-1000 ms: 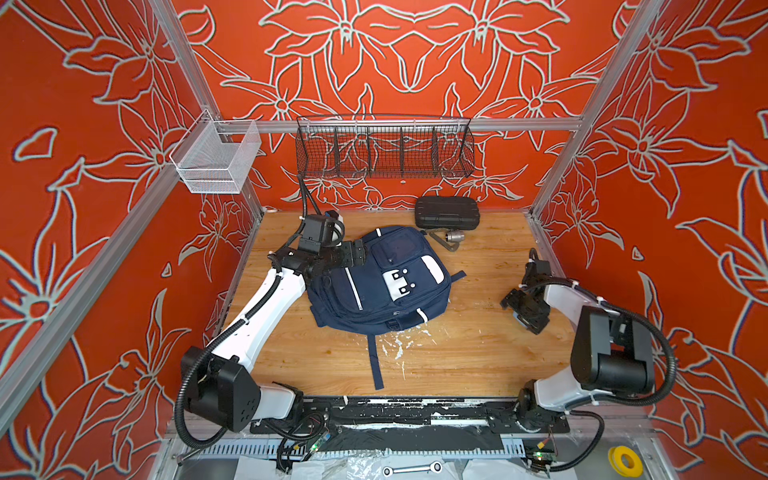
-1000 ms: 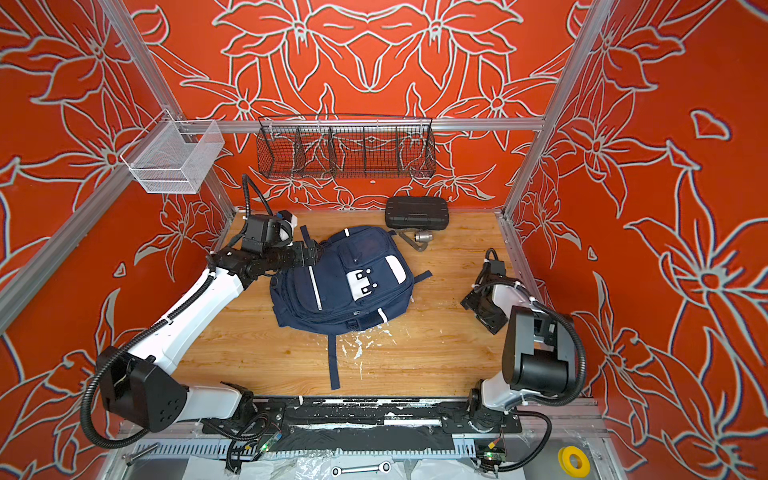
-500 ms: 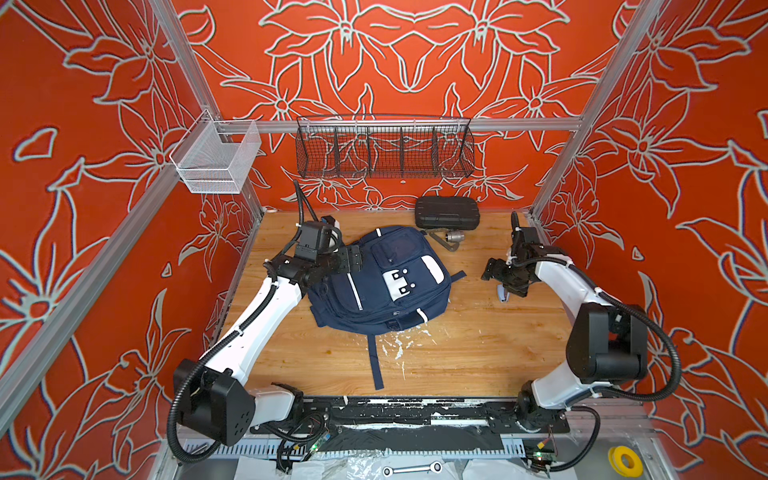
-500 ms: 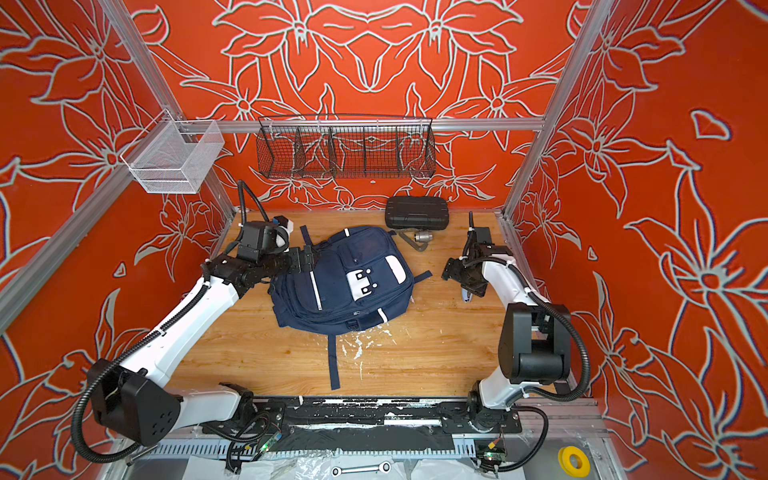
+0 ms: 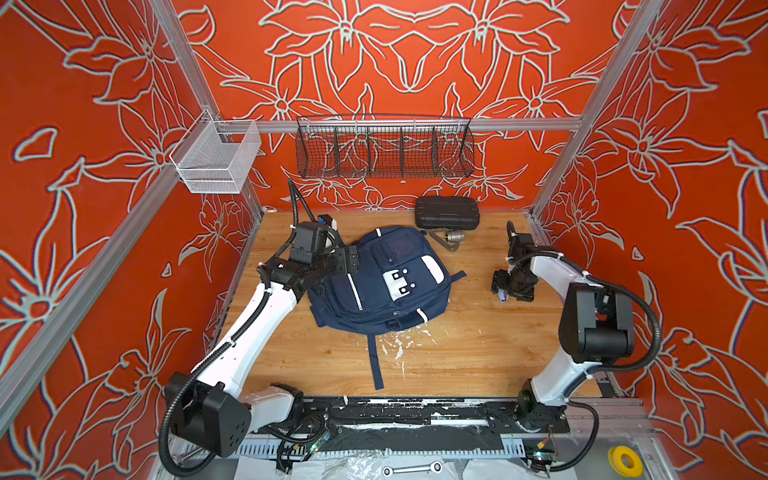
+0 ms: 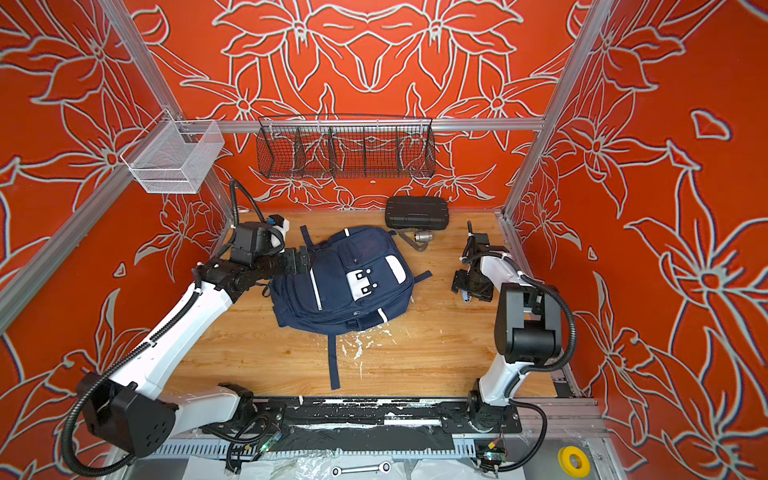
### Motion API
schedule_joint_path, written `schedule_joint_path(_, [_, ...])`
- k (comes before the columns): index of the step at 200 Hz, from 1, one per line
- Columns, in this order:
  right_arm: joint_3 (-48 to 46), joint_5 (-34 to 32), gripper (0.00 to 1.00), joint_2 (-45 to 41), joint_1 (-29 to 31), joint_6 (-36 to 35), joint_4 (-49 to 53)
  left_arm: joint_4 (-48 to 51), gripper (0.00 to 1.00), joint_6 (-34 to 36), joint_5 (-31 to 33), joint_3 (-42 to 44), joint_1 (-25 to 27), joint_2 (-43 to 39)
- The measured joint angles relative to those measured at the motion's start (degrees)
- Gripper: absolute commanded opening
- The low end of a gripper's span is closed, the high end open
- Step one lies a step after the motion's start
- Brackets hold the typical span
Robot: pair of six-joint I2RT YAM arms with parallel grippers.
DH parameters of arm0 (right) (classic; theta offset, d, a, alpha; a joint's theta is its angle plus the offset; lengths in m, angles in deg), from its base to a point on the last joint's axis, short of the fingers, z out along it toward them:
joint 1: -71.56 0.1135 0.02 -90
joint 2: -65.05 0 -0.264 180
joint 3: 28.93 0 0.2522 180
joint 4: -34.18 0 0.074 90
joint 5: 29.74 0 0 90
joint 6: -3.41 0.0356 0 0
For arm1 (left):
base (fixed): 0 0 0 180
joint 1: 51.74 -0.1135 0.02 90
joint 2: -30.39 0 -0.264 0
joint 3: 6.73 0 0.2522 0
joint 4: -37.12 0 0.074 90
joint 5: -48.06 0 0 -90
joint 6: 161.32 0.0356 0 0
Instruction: Pack the student bag
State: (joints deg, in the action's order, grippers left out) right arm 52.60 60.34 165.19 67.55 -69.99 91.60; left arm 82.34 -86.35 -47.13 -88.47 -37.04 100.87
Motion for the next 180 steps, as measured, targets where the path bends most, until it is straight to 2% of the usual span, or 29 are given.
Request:
schedule_joint_path(50, [0.0,0.37,0.61,2.99,0.02,-0.92,-2.71,0.26,0.97,-1.53,-0.04,1.81,-0.02,-1.4])
schedule_joint_path(83, [0.0,0.55,0.47,3.06,0.02,-1.6,-4.31,0.42,0.97,-2.78,-0.76,1.9,-0.07,-1.4])
schedule_joint_path(123, [-0.07,0.87,0.45,3.67,0.02,-2.45,-5.16,0.5,0.97,-3.37,-2.14,1.9,-0.09,-1.33])
schedule_joint_path(153, [-0.44,0.87,0.52,3.8,0.02,-2.67,-5.4,0.66,0.97,-3.72,-2.67,1.9,-0.09,-1.31])
schedule_joint_path(180, [-0.63,0.98,0.49,4.83,0.02,-2.89,-5.84,0.66,0.97,-4.11,-3.08,1.9,-0.09,-1.31])
